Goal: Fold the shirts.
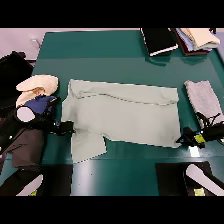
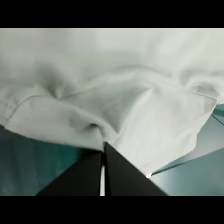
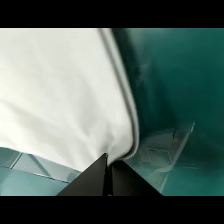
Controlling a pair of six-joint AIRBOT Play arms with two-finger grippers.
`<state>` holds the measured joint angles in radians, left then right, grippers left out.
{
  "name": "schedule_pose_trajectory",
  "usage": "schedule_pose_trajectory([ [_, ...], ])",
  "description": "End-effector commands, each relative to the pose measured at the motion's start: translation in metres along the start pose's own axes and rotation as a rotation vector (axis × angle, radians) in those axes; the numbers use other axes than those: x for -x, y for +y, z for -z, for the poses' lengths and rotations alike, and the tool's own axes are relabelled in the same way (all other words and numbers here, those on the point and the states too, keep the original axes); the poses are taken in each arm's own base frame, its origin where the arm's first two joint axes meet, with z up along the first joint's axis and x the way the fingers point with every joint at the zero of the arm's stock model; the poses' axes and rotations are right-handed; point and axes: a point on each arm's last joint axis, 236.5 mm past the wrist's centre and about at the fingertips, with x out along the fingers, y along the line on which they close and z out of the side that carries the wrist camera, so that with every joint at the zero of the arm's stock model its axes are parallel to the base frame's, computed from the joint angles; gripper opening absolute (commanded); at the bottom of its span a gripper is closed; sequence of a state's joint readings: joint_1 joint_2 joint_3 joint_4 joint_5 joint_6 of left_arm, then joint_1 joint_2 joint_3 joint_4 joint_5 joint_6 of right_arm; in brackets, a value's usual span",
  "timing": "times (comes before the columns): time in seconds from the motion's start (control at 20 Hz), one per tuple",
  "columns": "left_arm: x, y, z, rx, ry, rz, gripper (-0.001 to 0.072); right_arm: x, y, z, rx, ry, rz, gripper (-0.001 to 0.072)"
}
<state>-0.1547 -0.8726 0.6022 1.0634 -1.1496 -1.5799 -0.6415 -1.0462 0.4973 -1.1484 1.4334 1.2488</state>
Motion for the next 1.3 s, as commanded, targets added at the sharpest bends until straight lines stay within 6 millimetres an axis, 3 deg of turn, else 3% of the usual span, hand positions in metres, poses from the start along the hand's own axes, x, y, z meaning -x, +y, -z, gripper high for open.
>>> schedule_pose_trajectory([
  [0.0,0.017,-0.008,0.004,-0.047,-0.021,0.006,0.0018,0.016,0.015,0.004,0.08,0.03,-0.025,0.0015],
  [0.1,0.036,-0.014,0.019,-0.059,-0.032,0.006,0.0019,0.036,0.016,0.003,0.149,0.003,0.051,0.0014],
  [0.3,0.065,-0.028,0.07,-0.061,0.037,0.044,0.002,0.081,0.019,0.003,0.239,-0.152,0.249,0.0014],
  [0.4,0.076,-0.034,0.07,-0.047,0.009,0.05,0.002,0.107,0.027,-0.003,0.263,-0.26,0.315,0.0014],
  [0.45,0.082,-0.034,0.058,-0.057,-0.033,0.035,0.002,0.117,0.036,-0.008,0.28,-0.307,0.318,0.0014],
  [0.55,0.094,-0.03,0.016,-0.081,-0.167,-0.019,0.002,0.128,0.056,-0.017,0.334,-0.334,0.32,0.0014],
  [0.7,0.097,-0.018,-0.046,-0.167,-0.26,-0.117,0.0019,0.125,0.082,-0.051,0.41,-0.315,0.328,0.0014],
  [0.85,0.078,0.006,-0.106,-0.168,-0.27,-0.227,0.0019,0.119,0.102,-0.1,0.42,-0.307,0.32,0.0014],
  [1.0,0.058,0.009,-0.164,-0.156,-0.305,-0.234,0.002,0.11,0.113,-0.14,0.417,-0.257,0.318,0.0014],
  [1.15,0.039,0.012,-0.205,-0.149,-0.328,-0.238,0.0021,0.099,0.127,-0.172,0.406,-0.233,0.265,0.0015],
  [1.25,0.031,0.014,-0.221,-0.138,-0.351,-0.237,0.0021,0.093,0.141,-0.189,0.397,-0.235,0.198,0.0015],
])
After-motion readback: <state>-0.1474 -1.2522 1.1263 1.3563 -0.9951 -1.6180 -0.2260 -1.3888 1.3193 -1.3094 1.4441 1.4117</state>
